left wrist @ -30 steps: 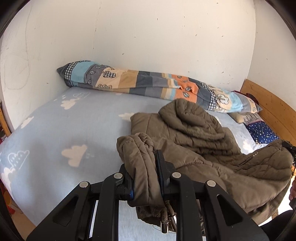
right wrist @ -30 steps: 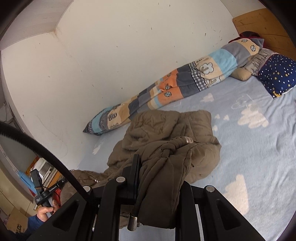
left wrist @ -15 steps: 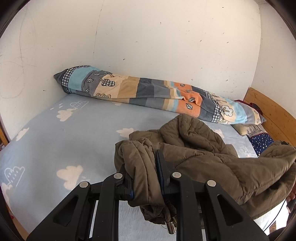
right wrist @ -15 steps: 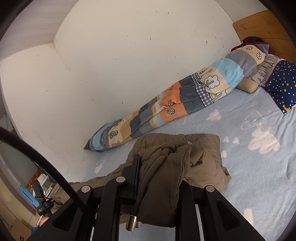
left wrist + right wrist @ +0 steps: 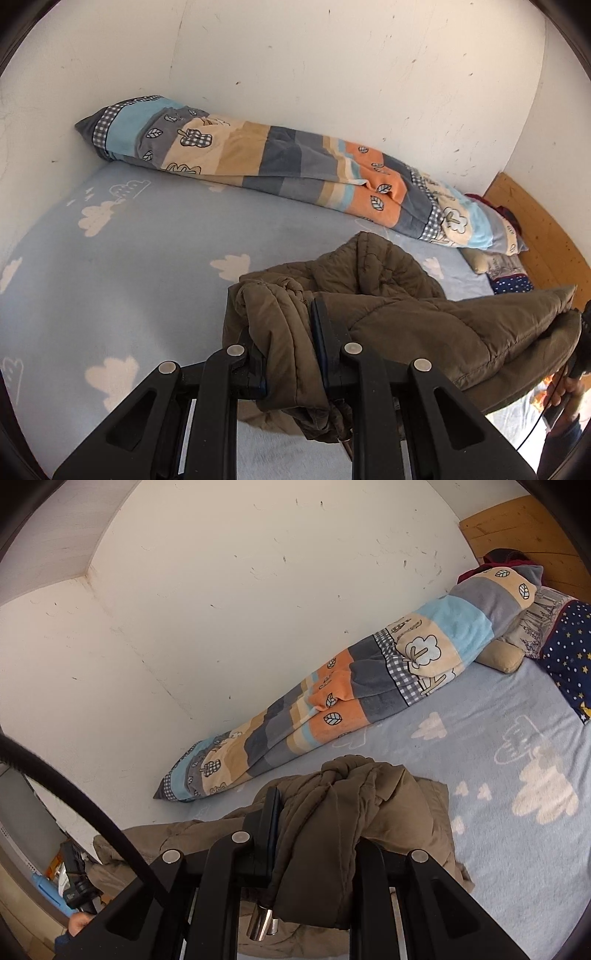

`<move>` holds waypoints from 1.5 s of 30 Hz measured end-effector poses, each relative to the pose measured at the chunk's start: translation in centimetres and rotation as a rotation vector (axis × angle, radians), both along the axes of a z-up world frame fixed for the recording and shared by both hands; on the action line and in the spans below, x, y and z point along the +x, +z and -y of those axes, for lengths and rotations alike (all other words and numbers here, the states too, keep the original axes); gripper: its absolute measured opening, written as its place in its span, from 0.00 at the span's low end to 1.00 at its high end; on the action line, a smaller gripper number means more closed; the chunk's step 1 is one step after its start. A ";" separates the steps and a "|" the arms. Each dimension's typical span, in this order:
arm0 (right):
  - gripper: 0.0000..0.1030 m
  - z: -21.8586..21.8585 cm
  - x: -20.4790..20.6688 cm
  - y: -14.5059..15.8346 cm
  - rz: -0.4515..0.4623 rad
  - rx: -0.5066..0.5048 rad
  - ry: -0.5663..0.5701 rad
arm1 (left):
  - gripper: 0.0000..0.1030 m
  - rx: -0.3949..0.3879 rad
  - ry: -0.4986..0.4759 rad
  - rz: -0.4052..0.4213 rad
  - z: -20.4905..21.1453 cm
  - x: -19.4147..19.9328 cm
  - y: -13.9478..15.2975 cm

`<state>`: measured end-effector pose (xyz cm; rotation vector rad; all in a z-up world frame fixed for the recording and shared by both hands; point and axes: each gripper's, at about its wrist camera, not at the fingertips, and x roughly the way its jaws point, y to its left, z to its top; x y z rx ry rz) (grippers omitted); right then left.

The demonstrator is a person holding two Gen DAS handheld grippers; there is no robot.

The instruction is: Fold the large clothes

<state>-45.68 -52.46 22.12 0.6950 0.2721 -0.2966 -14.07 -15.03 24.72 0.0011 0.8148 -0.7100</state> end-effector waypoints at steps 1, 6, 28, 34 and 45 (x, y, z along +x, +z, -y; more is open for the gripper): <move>0.17 0.5 0.7 0.0 -0.006 -0.003 0.001 | 0.18 0.008 0.000 -0.004 0.5 0.7 -0.2; 0.17 2.9 3.6 -0.6 -0.040 -0.003 -0.004 | 0.18 0.035 0.009 -0.033 3.1 4.1 -1.2; 0.17 13.5 15.9 -9.1 -0.285 0.085 -0.018 | 0.20 0.128 0.066 -0.180 10.6 15.0 -10.7; 0.18 15.4 17.6 -12.8 -0.317 0.189 -0.034 | 0.23 0.100 0.099 -0.247 10.8 16.4 -12.1; 0.42 18.2 16.2 -12.7 -0.183 0.472 -0.008 | 0.29 -0.035 0.132 -0.368 8.8 18.4 -9.6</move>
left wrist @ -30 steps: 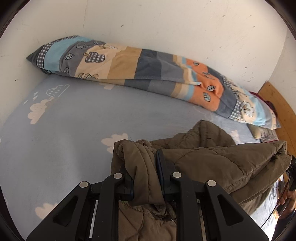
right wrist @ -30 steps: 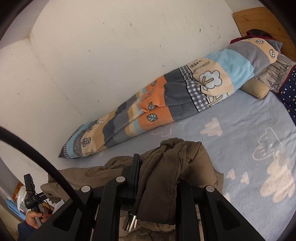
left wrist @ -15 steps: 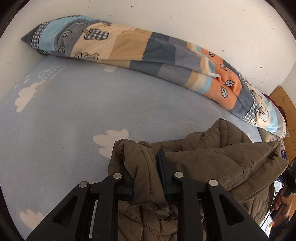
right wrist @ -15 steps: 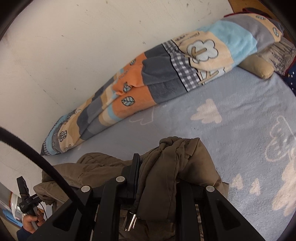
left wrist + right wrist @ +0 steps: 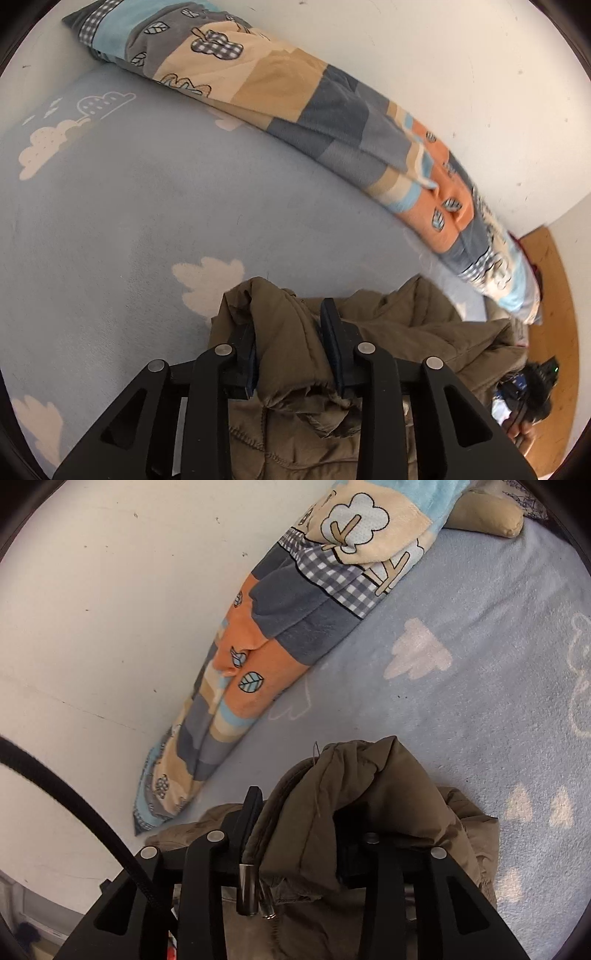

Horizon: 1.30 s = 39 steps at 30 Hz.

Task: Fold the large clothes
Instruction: 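Open both tools and press the folded jacket flat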

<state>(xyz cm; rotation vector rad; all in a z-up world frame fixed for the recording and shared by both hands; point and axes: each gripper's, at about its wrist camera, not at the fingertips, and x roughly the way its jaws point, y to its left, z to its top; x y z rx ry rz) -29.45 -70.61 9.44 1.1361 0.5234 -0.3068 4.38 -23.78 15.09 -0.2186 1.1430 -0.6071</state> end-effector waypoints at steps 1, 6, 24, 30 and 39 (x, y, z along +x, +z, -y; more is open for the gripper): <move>0.43 0.1 -0.3 0.5 0.010 -0.003 -0.003 | 0.29 -0.010 0.006 -0.002 -0.1 0.1 0.3; 0.63 0.5 -2.5 3.7 0.046 -0.059 -0.074 | 0.49 -0.049 0.088 0.045 -1.7 0.1 2.3; 0.41 -14.8 5.3 4.5 -0.154 -0.514 0.378 | 0.52 0.205 -0.452 0.282 12.1 -14.4 -0.9; 0.39 -15.2 8.1 -0.3 -0.355 -0.599 0.410 | 0.54 0.399 -0.413 0.213 15.5 -11.5 -4.9; 0.36 -12.4 10.9 -3.3 -0.504 -0.484 0.438 | 0.53 0.391 -0.350 0.082 15.9 -9.4 -5.9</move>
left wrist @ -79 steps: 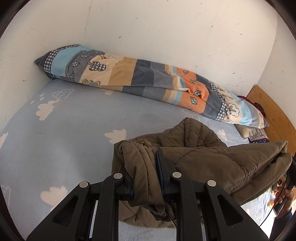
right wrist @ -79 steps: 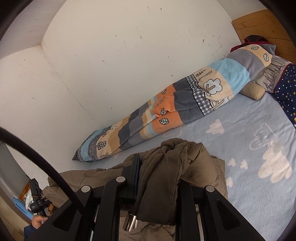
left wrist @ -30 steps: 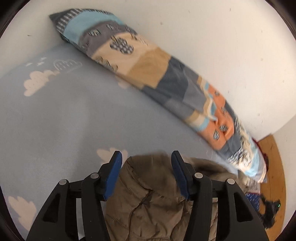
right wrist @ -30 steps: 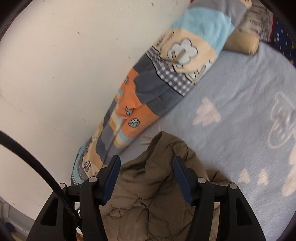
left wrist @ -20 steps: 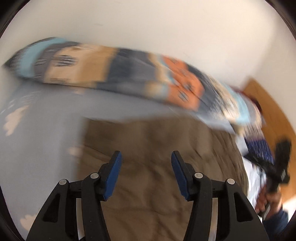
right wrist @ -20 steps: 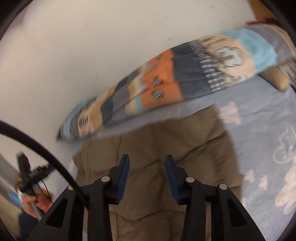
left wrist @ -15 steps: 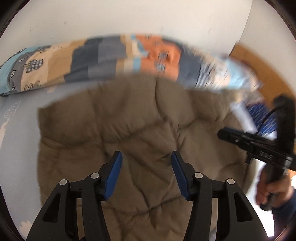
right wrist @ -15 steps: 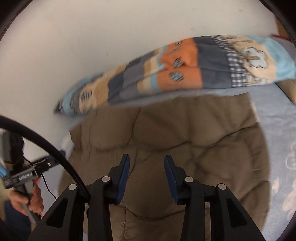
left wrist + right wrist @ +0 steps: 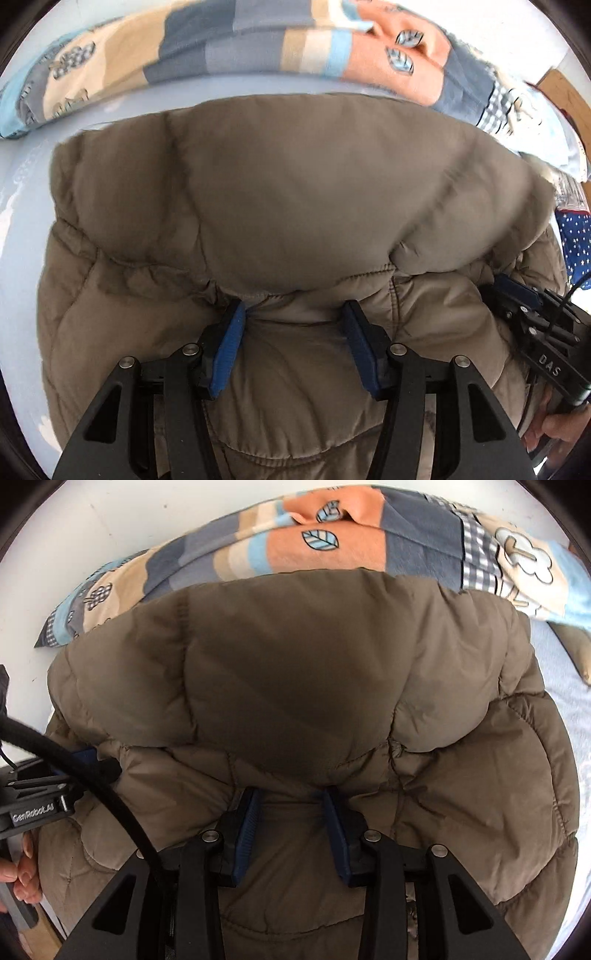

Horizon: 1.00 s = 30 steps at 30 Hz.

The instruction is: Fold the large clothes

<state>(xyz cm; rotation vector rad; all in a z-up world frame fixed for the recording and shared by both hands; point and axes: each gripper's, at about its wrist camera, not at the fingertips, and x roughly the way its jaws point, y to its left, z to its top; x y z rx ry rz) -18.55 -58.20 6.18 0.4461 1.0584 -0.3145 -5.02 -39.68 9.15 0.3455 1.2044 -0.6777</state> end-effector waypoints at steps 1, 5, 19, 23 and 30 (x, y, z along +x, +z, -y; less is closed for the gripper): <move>0.36 -0.2 0.0 0.5 0.002 -0.010 0.001 | 0.53 -0.033 -0.008 0.027 -0.7 -0.8 0.9; 0.39 -1.1 -4.0 4.3 0.143 0.010 0.003 | 0.53 -0.170 -0.041 0.110 -4.4 -4.4 4.4; 0.48 -9.7 -19.1 10.3 0.336 -0.014 -0.127 | 0.53 -0.296 0.079 0.307 -17.6 -14.7 6.9; 0.48 -12.3 -18.8 9.9 0.361 -0.081 -0.143 | 0.54 -0.284 0.092 0.327 -17.2 -13.0 4.6; 0.48 -10.5 -14.6 5.4 0.299 -0.082 -0.106 | 0.58 -0.189 0.066 0.269 -15.7 -9.4 1.0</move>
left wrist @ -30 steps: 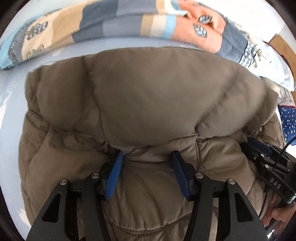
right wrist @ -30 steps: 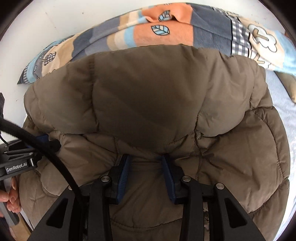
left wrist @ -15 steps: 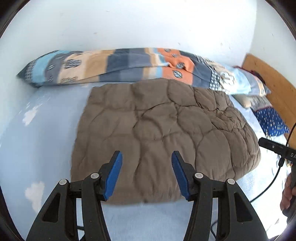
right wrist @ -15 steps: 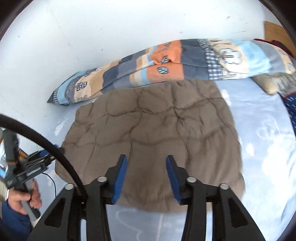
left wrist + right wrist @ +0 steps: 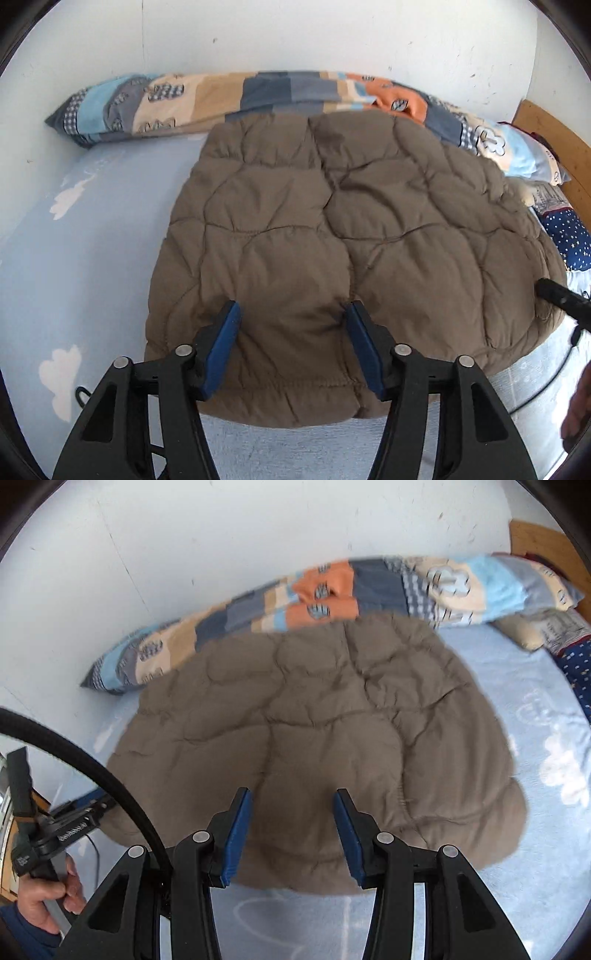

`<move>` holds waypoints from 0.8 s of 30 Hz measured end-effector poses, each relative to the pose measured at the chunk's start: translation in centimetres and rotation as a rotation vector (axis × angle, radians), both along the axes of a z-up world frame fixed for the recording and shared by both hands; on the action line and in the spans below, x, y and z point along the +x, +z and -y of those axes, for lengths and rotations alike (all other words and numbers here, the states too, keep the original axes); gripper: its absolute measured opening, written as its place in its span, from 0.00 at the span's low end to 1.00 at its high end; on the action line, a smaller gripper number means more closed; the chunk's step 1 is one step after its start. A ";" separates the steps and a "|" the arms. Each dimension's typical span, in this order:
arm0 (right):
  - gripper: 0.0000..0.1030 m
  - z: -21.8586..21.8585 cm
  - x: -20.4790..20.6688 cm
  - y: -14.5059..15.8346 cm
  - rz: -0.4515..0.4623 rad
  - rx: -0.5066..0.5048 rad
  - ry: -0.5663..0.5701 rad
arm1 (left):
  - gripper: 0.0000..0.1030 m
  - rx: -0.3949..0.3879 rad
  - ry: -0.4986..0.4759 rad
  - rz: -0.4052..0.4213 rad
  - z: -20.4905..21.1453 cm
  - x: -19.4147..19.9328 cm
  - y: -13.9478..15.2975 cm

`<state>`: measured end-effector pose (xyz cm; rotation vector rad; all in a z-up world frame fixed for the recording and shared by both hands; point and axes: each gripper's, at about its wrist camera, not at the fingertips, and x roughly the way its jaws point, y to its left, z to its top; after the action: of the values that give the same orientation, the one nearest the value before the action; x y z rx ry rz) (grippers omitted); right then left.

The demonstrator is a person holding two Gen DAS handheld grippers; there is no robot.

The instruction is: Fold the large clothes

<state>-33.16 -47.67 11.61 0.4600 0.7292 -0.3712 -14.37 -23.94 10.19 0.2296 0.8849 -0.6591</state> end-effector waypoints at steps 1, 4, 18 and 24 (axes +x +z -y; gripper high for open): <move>0.48 0.2 0.5 -0.7 -0.022 -0.014 0.000 | 0.59 0.009 -0.002 -0.009 0.2 0.3 -0.3; 0.49 1.0 1.2 -2.2 -0.063 0.008 0.014 | 0.63 0.031 -0.004 -0.019 0.6 0.6 -1.3; 0.55 1.4 1.8 -3.8 -0.091 0.046 0.014 | 0.67 0.047 0.019 0.102 0.9 -0.5 -1.3; 0.55 0.3 0.9 -0.4 0.014 -0.008 0.031 | 0.67 0.030 0.046 0.172 0.5 -0.9 0.3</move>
<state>-32.26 -47.94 11.17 0.4423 0.7207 -0.3414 -15.26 -24.44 10.46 0.2879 0.7331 -0.5751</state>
